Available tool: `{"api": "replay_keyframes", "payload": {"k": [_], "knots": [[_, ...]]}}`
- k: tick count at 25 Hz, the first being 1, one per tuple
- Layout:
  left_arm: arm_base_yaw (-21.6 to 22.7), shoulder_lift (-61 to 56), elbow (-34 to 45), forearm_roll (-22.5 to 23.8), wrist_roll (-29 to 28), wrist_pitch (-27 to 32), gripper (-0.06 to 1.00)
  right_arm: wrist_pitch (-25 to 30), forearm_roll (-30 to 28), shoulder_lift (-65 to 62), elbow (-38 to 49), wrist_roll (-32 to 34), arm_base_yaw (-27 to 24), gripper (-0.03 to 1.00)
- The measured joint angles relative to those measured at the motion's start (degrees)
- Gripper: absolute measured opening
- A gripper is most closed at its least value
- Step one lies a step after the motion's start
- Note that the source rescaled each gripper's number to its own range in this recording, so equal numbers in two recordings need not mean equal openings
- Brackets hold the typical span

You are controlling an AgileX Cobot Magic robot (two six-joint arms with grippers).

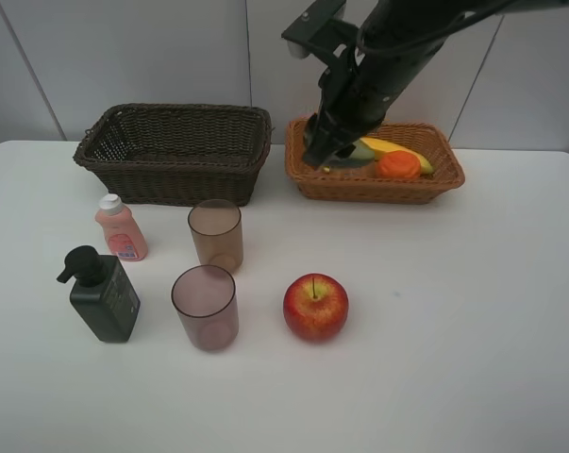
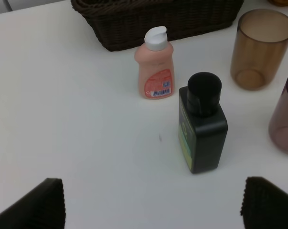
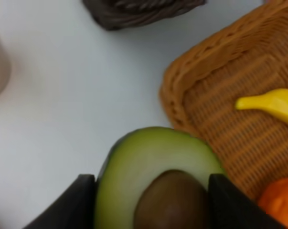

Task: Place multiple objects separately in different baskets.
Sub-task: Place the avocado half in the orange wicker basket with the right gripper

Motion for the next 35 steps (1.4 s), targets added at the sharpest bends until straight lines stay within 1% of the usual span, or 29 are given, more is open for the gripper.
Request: {"api": "replay_keyframes", "payload": {"k": [7,9,14,19,24,33,35], "knots": [[0.0,0.0,0.0,0.0,0.0,0.0,0.98,-0.6,6.4,0.8,-4.0,-7.2,-6.6,0.25],[0.0,0.0,0.0,0.0,0.0,0.0,0.98,-2.2,7.5,1.7,-4.6,-9.4,-8.4,0.25],[0.0,0.0,0.0,0.0,0.0,0.0,0.98,-9.0,10.5,4.8,-4.6,-15.2,-12.0,0.25],[0.0,0.0,0.0,0.0,0.0,0.0,0.98,-14.9,12.0,9.3,-4.6,-16.6,-14.9,0.25],[0.0,0.0,0.0,0.0,0.0,0.0,0.98,-19.5,12.6,14.0,-4.6,-17.1,-16.1,0.25],[0.0,0.0,0.0,0.0,0.0,0.0,0.98,-24.4,12.8,16.6,-4.6,-17.3,-16.4,0.25],[0.0,0.0,0.0,0.0,0.0,0.0,0.98,-24.8,12.8,16.6,-4.7,-17.3,-16.4,0.25]]}}
